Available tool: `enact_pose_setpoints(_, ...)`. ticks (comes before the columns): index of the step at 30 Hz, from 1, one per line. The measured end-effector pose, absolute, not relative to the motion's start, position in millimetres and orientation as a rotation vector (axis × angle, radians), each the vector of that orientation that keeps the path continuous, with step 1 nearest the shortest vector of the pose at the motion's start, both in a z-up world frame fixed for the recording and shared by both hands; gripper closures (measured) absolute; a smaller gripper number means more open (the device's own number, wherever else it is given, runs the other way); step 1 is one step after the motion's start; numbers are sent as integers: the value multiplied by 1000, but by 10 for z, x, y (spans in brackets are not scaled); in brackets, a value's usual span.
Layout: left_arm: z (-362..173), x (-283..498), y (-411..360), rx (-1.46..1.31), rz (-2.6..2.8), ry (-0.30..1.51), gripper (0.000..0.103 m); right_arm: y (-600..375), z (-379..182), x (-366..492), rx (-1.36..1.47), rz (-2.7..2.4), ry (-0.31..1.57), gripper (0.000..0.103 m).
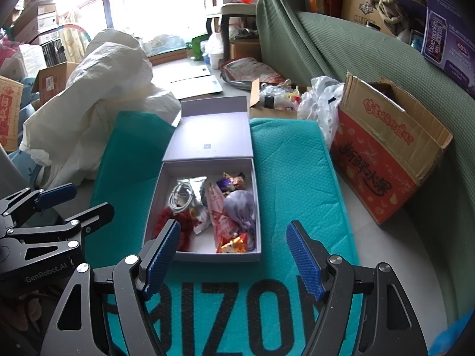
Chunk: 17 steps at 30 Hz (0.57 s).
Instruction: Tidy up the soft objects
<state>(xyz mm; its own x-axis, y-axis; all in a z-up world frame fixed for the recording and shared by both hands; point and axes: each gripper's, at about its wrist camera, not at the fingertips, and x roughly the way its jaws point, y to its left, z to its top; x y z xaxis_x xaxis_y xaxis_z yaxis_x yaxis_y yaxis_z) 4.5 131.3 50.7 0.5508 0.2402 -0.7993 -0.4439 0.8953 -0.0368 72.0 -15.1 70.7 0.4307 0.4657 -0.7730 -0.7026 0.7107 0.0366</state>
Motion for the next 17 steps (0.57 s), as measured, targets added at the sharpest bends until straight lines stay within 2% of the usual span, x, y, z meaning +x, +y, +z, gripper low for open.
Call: enact_pose_setpoints(17, 472, 69, 1260, -214, 422, 915, 31, -168, 696, 725, -314, 741, 859, 29)
